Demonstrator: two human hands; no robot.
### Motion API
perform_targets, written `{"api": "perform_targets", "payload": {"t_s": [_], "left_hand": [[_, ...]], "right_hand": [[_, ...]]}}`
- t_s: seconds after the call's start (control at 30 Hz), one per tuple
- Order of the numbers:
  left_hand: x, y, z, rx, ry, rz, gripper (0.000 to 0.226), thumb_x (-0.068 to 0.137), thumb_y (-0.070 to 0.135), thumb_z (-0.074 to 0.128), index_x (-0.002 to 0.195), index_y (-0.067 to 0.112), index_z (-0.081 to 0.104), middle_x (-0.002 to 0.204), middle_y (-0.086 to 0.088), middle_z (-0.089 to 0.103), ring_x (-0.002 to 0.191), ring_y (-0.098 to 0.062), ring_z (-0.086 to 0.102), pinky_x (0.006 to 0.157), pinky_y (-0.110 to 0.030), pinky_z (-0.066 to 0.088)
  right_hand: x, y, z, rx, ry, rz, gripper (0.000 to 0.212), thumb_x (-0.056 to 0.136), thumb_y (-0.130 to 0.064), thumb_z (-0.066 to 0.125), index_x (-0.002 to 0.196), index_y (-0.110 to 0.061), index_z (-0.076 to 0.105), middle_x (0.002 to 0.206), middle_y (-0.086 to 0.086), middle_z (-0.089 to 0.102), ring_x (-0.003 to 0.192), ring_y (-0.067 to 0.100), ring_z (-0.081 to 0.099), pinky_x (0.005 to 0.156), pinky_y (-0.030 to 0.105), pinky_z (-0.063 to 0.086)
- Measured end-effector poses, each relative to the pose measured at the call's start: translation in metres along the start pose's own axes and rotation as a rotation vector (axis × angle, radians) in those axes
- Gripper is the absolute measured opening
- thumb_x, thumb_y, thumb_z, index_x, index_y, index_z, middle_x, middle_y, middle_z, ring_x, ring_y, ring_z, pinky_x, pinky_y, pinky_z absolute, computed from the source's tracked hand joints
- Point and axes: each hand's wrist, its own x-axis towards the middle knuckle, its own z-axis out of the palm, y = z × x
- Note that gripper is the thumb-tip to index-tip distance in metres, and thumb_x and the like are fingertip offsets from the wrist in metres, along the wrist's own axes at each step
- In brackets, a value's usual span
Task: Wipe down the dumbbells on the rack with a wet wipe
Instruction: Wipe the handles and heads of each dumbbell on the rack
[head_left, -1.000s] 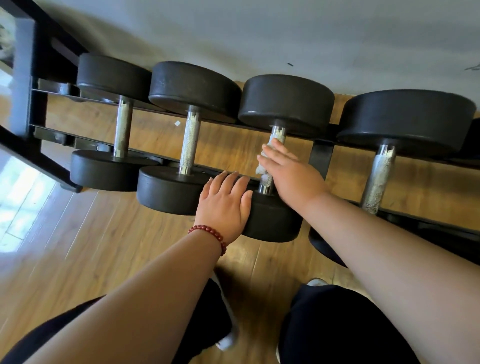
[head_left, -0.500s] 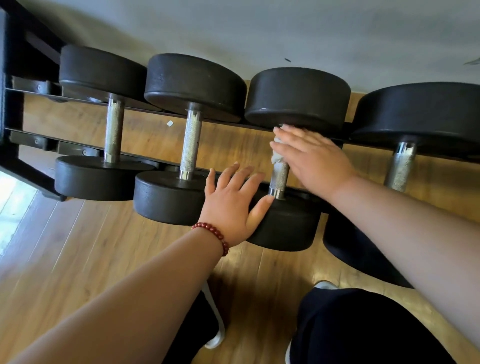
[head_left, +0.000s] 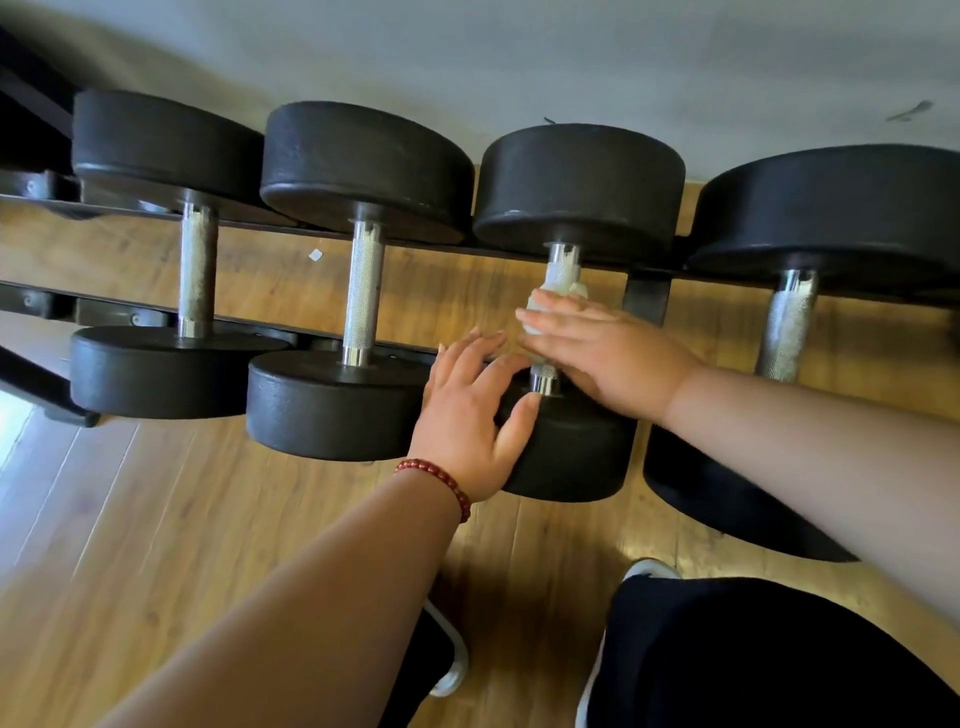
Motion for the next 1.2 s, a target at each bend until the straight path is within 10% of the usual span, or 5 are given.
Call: {"api": "perform_targets", "payload": {"t_s": [0.87,1.03,1.2], "left_hand": [[-0.018,-0.002,0.014,-0.304,0.119,-0.207,0.062,0.09,0.054,0.02,0.136,0.024,0.047,0.148,0.009,0.036,0.137,-0.001,0.025,0.103,-0.009,0.015],[-0.019,-0.004,0.016,-0.302,0.152,-0.187,0.06,0.092,0.05,0.017,0.133,0.022,0.051,0.147,0.008,0.039,0.132,0.005,0.025,0.1,-0.003,0.014],[-0.018,-0.005,0.017,-0.292,0.153,-0.183,0.06,0.092,0.05,0.017,0.132,0.022,0.051,0.147,0.006,0.04,0.134,0.001,0.026,0.1,-0.005,0.013]], "right_hand": [[0.008,0.018,-0.005,-0.165,0.109,0.054,0.045,0.096,-0.002,0.047,0.14,-0.012,0.051,0.151,0.009,0.04,0.144,0.024,0.023,0.113,0.038,0.02],[-0.001,0.013,-0.003,-0.306,-0.046,-0.245,0.04,0.095,-0.022,0.045,0.131,-0.017,0.061,0.141,0.005,0.055,0.134,0.027,0.047,0.103,0.046,0.038],[0.014,0.009,-0.003,-0.342,0.089,-0.046,0.039,0.096,-0.019,0.045,0.13,-0.01,0.06,0.142,0.011,0.052,0.138,0.032,0.04,0.107,0.044,0.026]]}}
